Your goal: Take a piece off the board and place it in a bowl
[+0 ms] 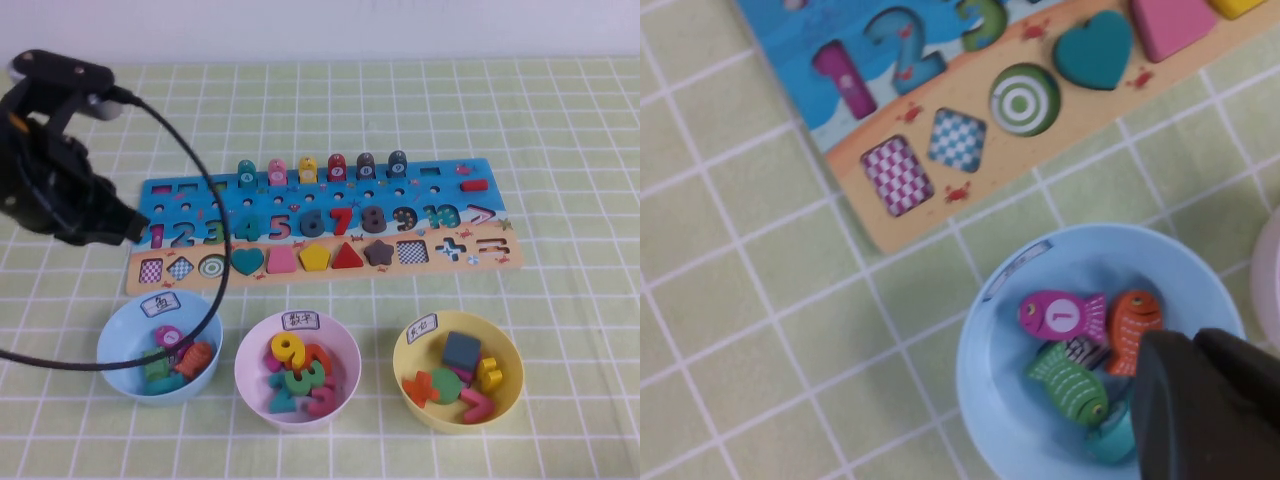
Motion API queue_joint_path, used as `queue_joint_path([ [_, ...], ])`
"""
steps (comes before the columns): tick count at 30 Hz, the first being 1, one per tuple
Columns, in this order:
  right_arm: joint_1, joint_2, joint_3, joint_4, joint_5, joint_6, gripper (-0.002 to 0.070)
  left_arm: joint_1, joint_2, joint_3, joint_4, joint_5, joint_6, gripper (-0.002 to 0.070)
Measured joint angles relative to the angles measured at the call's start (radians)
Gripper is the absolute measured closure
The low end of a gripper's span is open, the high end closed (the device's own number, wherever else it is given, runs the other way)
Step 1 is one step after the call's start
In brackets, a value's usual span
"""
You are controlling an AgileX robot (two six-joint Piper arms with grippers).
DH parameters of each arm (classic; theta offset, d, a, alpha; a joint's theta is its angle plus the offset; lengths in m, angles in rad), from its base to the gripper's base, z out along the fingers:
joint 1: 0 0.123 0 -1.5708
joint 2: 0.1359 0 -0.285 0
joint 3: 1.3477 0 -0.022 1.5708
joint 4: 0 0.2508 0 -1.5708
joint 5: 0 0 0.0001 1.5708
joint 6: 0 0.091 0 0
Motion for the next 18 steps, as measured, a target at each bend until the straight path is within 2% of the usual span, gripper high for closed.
queue_joint_path([
  [7,0.000,0.000,0.000,0.000,0.000,0.000,0.0694,-0.076,0.130,-0.206,0.062,0.147,-0.020,0.0659],
  [9,0.000,0.000,0.000,0.000,0.000,0.000,0.0694,-0.096,0.169,-0.267,0.092,0.179,-0.036,0.0620],
  [14,0.000,0.000,0.000,0.000,0.000,0.000,0.0694,-0.143,0.297,-0.426,0.153,0.207,-0.107,0.0440],
  [18,0.000,0.000,0.000,0.000,0.000,0.000,0.0694,-0.152,0.391,-0.538,0.162,0.212,-0.198,0.0375],
])
